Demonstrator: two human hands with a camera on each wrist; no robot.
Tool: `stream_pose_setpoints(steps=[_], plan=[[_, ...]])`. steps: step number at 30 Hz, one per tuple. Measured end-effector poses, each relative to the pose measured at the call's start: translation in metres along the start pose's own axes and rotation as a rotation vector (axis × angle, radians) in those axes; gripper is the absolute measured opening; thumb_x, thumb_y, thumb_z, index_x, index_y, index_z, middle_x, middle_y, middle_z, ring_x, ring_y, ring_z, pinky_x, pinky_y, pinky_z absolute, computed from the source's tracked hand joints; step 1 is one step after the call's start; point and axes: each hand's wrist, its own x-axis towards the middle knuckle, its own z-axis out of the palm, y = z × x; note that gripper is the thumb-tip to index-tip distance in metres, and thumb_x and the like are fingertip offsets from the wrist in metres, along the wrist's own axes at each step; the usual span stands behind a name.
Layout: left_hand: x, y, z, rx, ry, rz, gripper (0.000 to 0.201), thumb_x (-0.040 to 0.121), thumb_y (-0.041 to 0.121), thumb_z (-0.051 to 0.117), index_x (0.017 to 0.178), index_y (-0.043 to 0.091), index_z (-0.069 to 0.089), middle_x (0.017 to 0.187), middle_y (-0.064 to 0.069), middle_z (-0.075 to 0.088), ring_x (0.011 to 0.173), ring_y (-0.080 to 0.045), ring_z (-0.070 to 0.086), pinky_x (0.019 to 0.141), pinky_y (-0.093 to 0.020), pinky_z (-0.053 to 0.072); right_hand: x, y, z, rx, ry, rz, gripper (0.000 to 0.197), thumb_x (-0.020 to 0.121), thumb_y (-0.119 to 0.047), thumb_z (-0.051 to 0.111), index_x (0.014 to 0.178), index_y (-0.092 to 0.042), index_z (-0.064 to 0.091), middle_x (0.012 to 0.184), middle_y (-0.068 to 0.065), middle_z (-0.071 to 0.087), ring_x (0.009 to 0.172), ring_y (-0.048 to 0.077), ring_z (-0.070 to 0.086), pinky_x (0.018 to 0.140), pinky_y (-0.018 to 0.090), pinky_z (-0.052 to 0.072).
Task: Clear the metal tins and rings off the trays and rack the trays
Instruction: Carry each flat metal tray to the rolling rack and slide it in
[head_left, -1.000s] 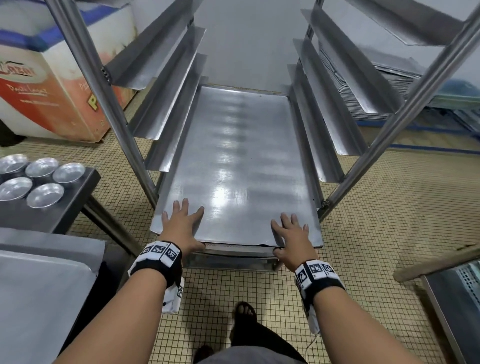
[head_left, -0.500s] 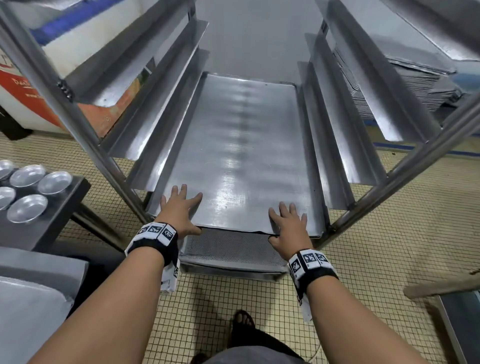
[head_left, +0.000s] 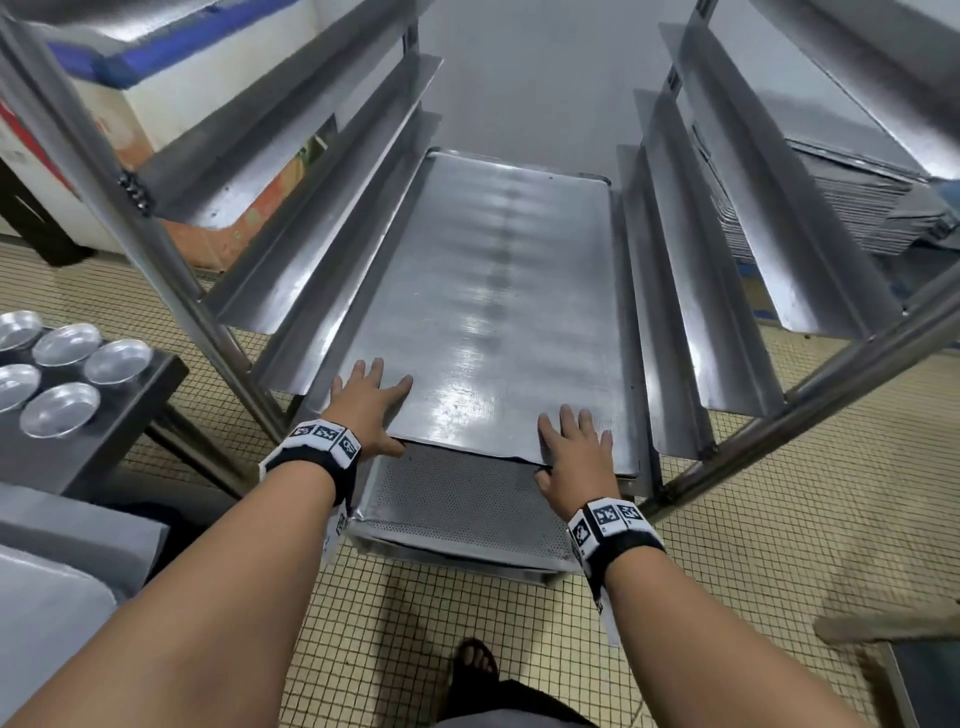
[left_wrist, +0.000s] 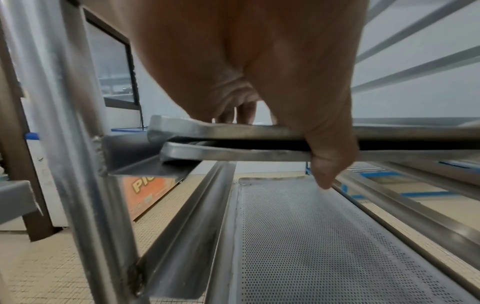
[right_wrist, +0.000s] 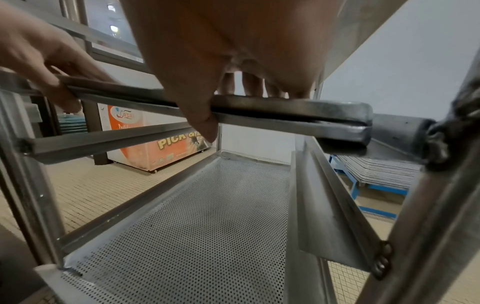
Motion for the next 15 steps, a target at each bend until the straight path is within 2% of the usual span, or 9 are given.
stream_pose_setpoints(steps=[3, 5, 8, 10, 11, 13, 15], plan=[[-0.013, 0.003, 0.007, 0.074, 0.057, -0.010, 0.095, 0.084, 0.054, 0.068, 0.156, 0.030, 0.012, 0.163, -0.017, 0.007, 0.150, -0.038, 0.009, 0.120, -0.055, 0.017, -0.010, -0.006, -0.001, -0.076, 0.023, 0.019, 0.073, 0.089, -0.031, 0.064, 0.149, -0.024, 0.023, 0.157, 0.010, 0.021, 0.145, 0.033, 0.017, 0.116, 0.053, 0.024], [-0.031, 0.004, 0.016, 0.083, 0.099, -0.015, 0.084, 0.091, 0.049, 0.060, 0.156, 0.026, 0.013, 0.164, -0.014, 0.009, 0.150, -0.035, 0.011, 0.121, -0.053, 0.014, -0.022, -0.014, -0.003, -0.095, 0.015, 0.049, 0.070, 0.090, -0.031, 0.061, 0.149, -0.022, 0.024, 0.155, 0.011, 0.023, 0.144, 0.032, 0.021, 0.117, 0.050, 0.024], [-0.067, 0.000, 0.029, 0.094, 0.130, 0.018, 0.087, 0.090, 0.046, 0.062, 0.158, 0.023, 0.012, 0.165, -0.009, 0.007, 0.152, -0.032, 0.007, 0.123, -0.049, 0.009, -0.044, -0.031, -0.006, -0.107, 0.004, 0.071, 0.068, 0.089, -0.032, 0.060, 0.147, -0.018, 0.028, 0.151, 0.010, 0.030, 0.141, 0.030, 0.026, 0.117, 0.046, 0.024], [-0.094, -0.006, 0.034, 0.057, 0.137, 0.049, 0.088, 0.089, 0.043, 0.066, 0.158, 0.022, 0.015, 0.166, -0.008, 0.006, 0.152, -0.031, 0.007, 0.123, -0.046, 0.014, -0.060, -0.047, -0.008, -0.106, -0.003, 0.091, 0.071, 0.089, -0.034, 0.060, 0.149, -0.015, 0.026, 0.151, 0.010, 0.030, 0.141, 0.029, 0.026, 0.118, 0.044, 0.024], [-0.109, -0.011, 0.034, 0.019, 0.123, 0.053, 0.084, 0.089, 0.041, 0.066, 0.157, 0.023, 0.021, 0.165, -0.008, 0.010, 0.152, -0.030, 0.011, 0.123, -0.045, 0.018, -0.068, -0.057, -0.010, -0.106, -0.007, 0.101, 0.073, 0.089, -0.035, 0.060, 0.150, -0.014, 0.026, 0.152, 0.010, 0.029, 0.142, 0.029, 0.025, 0.119, 0.044, 0.023], [-0.141, -0.024, 0.033, -0.084, 0.085, 0.033, 0.070, 0.091, 0.035, 0.064, 0.153, 0.022, 0.034, 0.158, -0.008, 0.034, 0.146, -0.028, 0.030, 0.117, -0.044, 0.031, -0.080, -0.080, -0.012, -0.105, -0.031, 0.098, 0.071, 0.090, -0.037, 0.059, 0.151, -0.016, 0.028, 0.155, 0.009, 0.029, 0.144, 0.028, 0.025, 0.120, 0.045, 0.021], [-0.173, -0.044, 0.034, -0.179, 0.087, -0.027, 0.056, 0.091, 0.030, 0.063, 0.144, 0.025, 0.046, 0.138, -0.004, 0.058, 0.127, -0.025, 0.053, 0.104, -0.042, 0.047, -0.090, -0.113, -0.014, -0.086, -0.077, 0.038, 0.064, 0.090, -0.035, 0.060, 0.148, -0.019, 0.036, 0.152, 0.006, 0.038, 0.141, 0.026, 0.034, 0.118, 0.042, 0.025]])
